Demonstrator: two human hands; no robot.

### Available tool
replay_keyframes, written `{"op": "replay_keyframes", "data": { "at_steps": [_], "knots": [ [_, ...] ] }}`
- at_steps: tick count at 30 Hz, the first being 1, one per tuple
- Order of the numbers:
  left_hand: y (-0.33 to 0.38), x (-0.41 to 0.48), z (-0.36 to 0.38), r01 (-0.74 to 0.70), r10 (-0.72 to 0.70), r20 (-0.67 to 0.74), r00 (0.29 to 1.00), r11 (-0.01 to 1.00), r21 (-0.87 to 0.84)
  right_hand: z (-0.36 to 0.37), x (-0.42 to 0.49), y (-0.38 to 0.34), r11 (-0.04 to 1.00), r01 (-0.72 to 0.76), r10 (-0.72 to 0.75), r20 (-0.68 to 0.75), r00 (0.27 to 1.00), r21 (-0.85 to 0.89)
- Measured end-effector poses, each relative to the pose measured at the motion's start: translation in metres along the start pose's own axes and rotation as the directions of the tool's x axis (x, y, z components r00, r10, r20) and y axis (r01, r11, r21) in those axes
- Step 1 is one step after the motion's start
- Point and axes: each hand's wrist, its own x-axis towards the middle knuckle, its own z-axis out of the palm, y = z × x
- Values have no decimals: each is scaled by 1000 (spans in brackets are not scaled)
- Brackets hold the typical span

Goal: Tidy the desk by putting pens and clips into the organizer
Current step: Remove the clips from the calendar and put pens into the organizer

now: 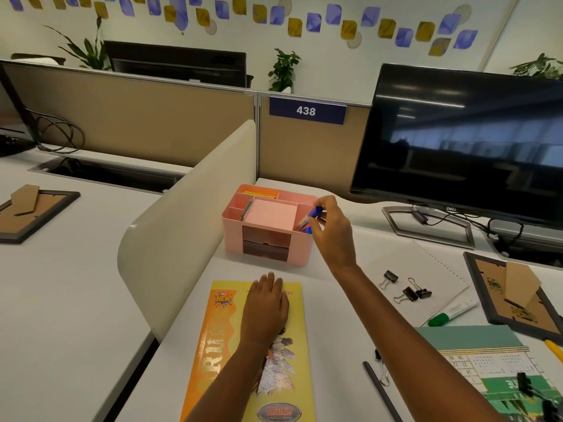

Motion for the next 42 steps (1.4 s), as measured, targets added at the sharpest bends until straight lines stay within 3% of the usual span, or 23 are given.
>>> {"op": "replay_keyframes", "data": {
  "at_steps": [13, 20, 29, 33, 37, 42],
  "knots": [
    [0, -1, 1, -3, 3, -19, 1000, 1000, -7, 3, 10, -2, 990, -97, 113, 171, 979, -98],
    [-1, -1, 3, -13, 14, -60, 998, 1000, 11, 7, 0, 2, 961, 80, 14, 334, 943, -266],
    [-3, 0, 6, -15, 17, -74, 997, 999, 38, 7, -1, 0, 958, 26, 93, 393, 915, -285],
    [-2, 0, 5, -29, 31, -83, 996, 999, 28, 6, 4, 0, 934, 134, 22, 428, 904, -331],
    [-2, 0, 5, -34, 35, -84, 996, 999, 16, 2, 14, -3, 938, 135, -6, 375, 927, -320],
    [-2, 0, 4, -34, 34, -41, 999, 999, 4, 1, 19, -9, 933, 79, 84, 427, 901, -350]
  ]
}}
